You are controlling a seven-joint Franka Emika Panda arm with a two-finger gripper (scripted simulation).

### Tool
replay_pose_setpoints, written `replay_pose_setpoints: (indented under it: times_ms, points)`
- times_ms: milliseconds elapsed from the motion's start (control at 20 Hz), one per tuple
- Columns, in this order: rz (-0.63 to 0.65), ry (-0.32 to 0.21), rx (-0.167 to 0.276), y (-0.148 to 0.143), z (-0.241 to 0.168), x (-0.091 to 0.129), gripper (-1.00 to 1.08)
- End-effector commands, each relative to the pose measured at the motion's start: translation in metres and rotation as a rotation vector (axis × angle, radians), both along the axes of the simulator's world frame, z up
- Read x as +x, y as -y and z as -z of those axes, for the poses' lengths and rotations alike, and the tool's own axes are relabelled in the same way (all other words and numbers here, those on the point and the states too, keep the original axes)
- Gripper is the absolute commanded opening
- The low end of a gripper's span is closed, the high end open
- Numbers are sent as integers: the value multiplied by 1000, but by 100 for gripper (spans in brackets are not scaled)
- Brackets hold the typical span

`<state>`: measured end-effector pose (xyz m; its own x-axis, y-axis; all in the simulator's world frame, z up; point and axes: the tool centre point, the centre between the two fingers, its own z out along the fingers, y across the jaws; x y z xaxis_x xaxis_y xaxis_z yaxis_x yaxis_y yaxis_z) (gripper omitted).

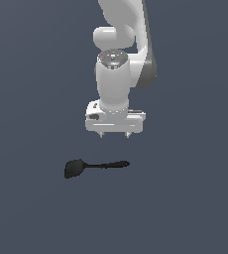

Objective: Pick up the object and move it to a goal position.

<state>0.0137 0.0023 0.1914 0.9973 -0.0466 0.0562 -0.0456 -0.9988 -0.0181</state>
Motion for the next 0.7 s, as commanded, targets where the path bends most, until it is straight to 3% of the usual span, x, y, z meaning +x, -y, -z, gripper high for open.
replay_pose_setpoints:
  times_ms: [0, 400, 650]
  points:
    - [0, 0, 0, 0, 0, 0, 100]
    - [-59, 21, 15, -27, -12, 1, 100]
    - [-62, 22, 15, -28, -13, 1, 100]
